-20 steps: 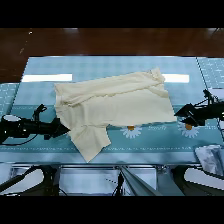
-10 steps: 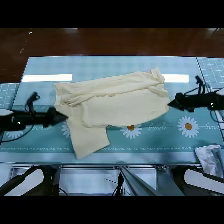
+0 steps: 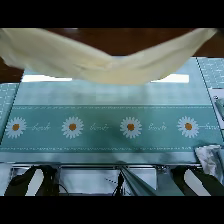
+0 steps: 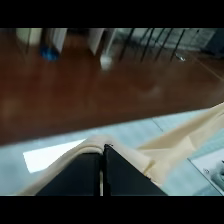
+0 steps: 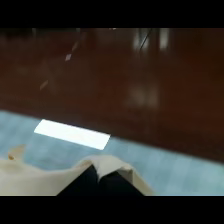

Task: Fold the shirts.

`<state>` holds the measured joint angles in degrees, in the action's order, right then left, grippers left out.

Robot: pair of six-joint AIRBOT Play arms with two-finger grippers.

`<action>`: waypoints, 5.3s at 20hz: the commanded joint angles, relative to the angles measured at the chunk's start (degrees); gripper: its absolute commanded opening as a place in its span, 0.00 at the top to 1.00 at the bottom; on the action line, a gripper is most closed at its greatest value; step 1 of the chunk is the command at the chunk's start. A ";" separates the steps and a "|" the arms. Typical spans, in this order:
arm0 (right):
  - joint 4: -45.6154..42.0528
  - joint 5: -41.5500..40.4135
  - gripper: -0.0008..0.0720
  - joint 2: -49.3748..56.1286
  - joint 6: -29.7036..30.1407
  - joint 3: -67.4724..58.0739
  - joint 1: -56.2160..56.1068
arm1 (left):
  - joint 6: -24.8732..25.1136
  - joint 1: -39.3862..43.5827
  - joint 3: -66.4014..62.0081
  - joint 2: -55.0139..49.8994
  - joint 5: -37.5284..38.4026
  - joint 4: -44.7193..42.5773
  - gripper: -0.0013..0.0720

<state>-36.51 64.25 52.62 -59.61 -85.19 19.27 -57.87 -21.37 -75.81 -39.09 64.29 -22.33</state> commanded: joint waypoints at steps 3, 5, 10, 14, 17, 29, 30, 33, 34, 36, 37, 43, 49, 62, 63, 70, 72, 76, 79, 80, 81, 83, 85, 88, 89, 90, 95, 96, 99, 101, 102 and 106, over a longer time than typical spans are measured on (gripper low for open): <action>-16.85 -12.92 0.96 -14.73 -9.86 -10.58 -0.04 | -3.52 -0.04 -16.61 8.33 -10.99 -1.88 0.95; -22.10 -12.76 0.96 -18.18 -14.47 -10.93 -0.04 | -4.66 -0.04 -18.18 9.94 -10.73 -1.99 0.95; -31.65 -9.05 0.96 -22.73 -22.73 -10.95 -0.04 | -16.68 -0.04 -19.54 12.61 -7.89 -8.57 0.95; -34.05 5.97 0.96 -21.97 -23.19 -11.17 -0.04 | -25.83 -0.04 -22.53 12.66 5.22 -21.20 0.95; -47.67 21.88 0.96 -18.47 -24.11 -11.17 -0.17 | -30.27 -0.07 -22.29 11.10 19.12 -30.42 0.95; -45.92 15.06 0.96 24.68 -24.68 -7.08 -13.73 | -19.96 4.83 11.52 -13.75 5.14 -33.35 0.95; -44.50 9.70 0.96 27.39 -27.10 -7.08 -13.73 | -17.81 6.86 11.50 -16.55 0.07 -33.33 0.95; -40.35 -4.20 0.96 32.96 -31.08 -7.08 -13.79 | -12.76 13.07 11.41 -24.17 -17.84 -33.38 0.95; -39.32 -8.22 0.96 34.38 -32.15 -7.08 -13.79 | -12.85 14.51 11.19 -26.75 -23.30 -33.29 0.95; -38.38 -15.30 0.96 37.42 -33.77 -7.08 -13.79 | -12.85 16.31 10.03 -31.69 -29.81 -33.16 0.95; -38.40 -17.75 0.96 38.80 -33.64 -7.08 -13.79 | -12.83 16.85 9.03 -34.25 -30.97 -33.18 0.95; -38.53 -32.37 0.96 44.33 -28.94 -7.08 -13.79 | -12.85 17.99 7.04 -42.80 -42.56 -32.30 0.95; -38.40 -32.17 0.96 48.70 -29.03 -7.06 -13.79 | -12.83 21.70 7.04 -48.92 -45.42 -32.11 0.95; -39.08 -3.48 0.96 44.87 -28.00 -9.01 -9.53 | -12.85 15.32 7.04 -45.20 -14.58 -32.15 0.95; -39.01 -1.84 0.96 45.22 -28.04 -8.96 -9.44 | -12.87 15.32 7.04 -45.86 -11.85 -32.15 0.95; -39.08 3.04 0.96 48.39 -28.94 -8.96 -10.91 | -16.65 16.37 7.04 -50.49 -6.19 -32.13 0.95; -39.04 2.71 0.96 48.39 -29.20 -8.96 -10.86 | -16.79 15.93 7.02 -50.49 -6.40 -32.15 0.95; -42.21 4.37 0.96 48.39 -29.99 -8.96 -10.80 | -16.81 14.53 7.04 -50.45 -6.14 -32.15 0.95; -44.04 5.27 0.96 48.39 -31.65 -8.96 -10.80 | -16.74 13.84 7.04 -50.47 -6.14 -32.33 0.95; -43.91 5.25 0.96 48.39 -31.87 -8.96 -10.80 | -16.76 13.68 7.04 -50.47 -6.16 -32.33 0.95; -43.89 5.25 0.96 48.39 -32.28 -8.96 -10.91 | -16.76 13.51 7.04 -50.47 -6.16 -32.33 0.95; -43.39 5.22 0.96 48.41 -33.20 -8.96 -10.88 | -16.76 13.40 7.04 -50.47 -6.14 -32.33 0.95; -43.17 5.27 0.96 48.41 -33.20 -8.96 -10.88 | -16.79 13.42 7.04 -50.47 -5.86 -32.24 0.85; -41.99 7.32 0.55 48.26 -31.87 -9.03 -10.86 | -16.79 12.94 6.78 -50.18 -2.99 -32.33 0.40; -42.60 10.19 0.55 47.95 -28.89 -9.09 -10.71 | -16.98 12.24 6.19 -50.03 0.17 -32.30 0.40; -45.11 13.42 0.55 47.39 -27.02 -9.09 -10.54 | -18.03 11.28 5.46 -49.81 3.63 -32.70 0.40; -64.85 27.04 0.55 42.01 -27.67 -7.28 -7.54 | -20.90 5.35 9.73 -41.81 12.68 -43.50 0.40; -63.80 27.06 0.55 40.50 -27.76 -5.31 -6.36 | -20.87 4.46 12.87 -39.08 12.20 -43.52 0.40; -57.40 22.29 0.39 34.64 -25.99 5.64 -3.04 | -20.85 3.45 26.77 -30.45 9.25 -43.52 0.23; -50.62 18.25 0.30 31.74 -22.27 11.67 -1.57 | -19.43 3.45 34.97 -26.99 9.11 -43.52 0.09; -48.09 16.85 0.30 30.82 -21.16 13.33 -1.31 | -18.18 3.45 37.88 -26.16 9.81 -43.47 0.08; -41.90 12.94 0.31 29.22 -19.58 14.36 -1.16 | -12.92 3.54 44.24 -25.62 11.17 -37.97 0.09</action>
<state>-84.49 80.73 83.57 -81.25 -73.01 17.56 -74.72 -17.72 -37.19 -66.19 74.78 -63.90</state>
